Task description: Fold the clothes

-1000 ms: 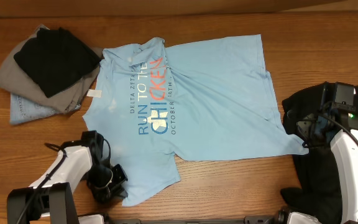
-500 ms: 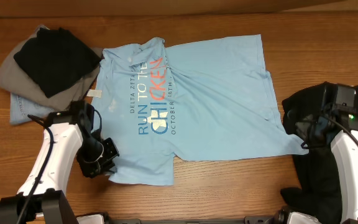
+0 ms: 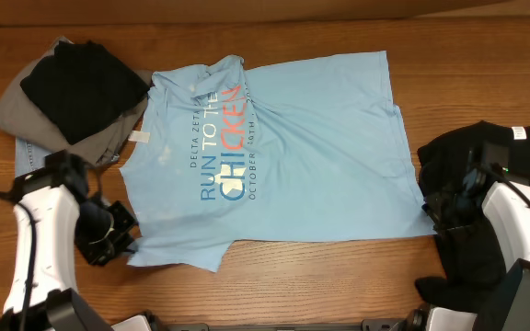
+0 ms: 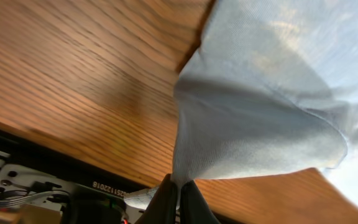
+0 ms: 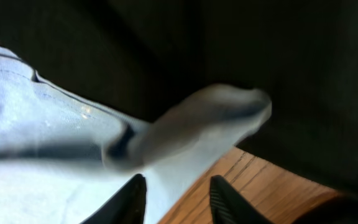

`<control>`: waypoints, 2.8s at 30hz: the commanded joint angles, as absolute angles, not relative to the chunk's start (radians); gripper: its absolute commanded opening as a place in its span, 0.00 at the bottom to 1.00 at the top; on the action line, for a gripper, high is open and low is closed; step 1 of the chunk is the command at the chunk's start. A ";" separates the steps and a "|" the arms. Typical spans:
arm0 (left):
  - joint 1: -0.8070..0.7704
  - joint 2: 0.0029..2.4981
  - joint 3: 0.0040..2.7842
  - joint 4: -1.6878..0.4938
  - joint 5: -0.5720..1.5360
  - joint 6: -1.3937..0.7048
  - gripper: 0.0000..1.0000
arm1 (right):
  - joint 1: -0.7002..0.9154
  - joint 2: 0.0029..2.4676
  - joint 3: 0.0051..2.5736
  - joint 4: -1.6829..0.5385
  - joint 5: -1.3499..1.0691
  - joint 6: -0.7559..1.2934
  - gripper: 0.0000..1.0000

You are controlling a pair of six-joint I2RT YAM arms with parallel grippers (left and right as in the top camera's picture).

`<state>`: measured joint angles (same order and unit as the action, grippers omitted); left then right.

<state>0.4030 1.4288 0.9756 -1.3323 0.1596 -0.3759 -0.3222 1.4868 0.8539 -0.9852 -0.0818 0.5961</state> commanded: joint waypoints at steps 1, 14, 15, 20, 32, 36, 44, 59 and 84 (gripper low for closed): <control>0.465 1.384 1.007 -1.338 0.151 -0.335 0.04 | -0.331 1.489 0.840 -0.979 -0.160 0.524 0.44; 0.569 1.331 1.038 -1.337 0.159 -0.302 0.04 | -0.331 1.489 0.785 -1.042 -0.181 0.500 0.52; 0.569 1.331 1.038 -1.336 0.158 -0.302 0.04 | -0.331 1.489 0.784 -1.050 -0.181 0.500 0.52; 0.569 1.331 1.038 -1.331 0.158 -0.298 0.04 | -0.331 1.489 0.770 -1.116 -0.181 0.553 0.49; 0.569 1.331 1.038 -1.330 0.174 -0.283 0.04 | -0.331 1.489 0.610 -0.948 -0.200 0.652 0.29; 0.569 1.331 1.040 -1.324 0.177 -0.283 0.04 | -0.331 1.489 0.617 -0.939 -0.170 0.653 0.24; 0.569 1.331 1.060 -1.325 0.179 -0.274 0.04 | -0.332 1.489 0.640 -0.927 -0.117 0.670 0.49; 0.570 1.331 1.065 -1.324 0.184 -0.265 0.04 | -0.334 1.489 0.636 -0.896 -0.064 0.693 0.09; 0.570 1.325 1.411 -1.572 0.138 -0.231 0.04 | -0.334 1.145 1.109 -1.451 0.014 0.595 0.04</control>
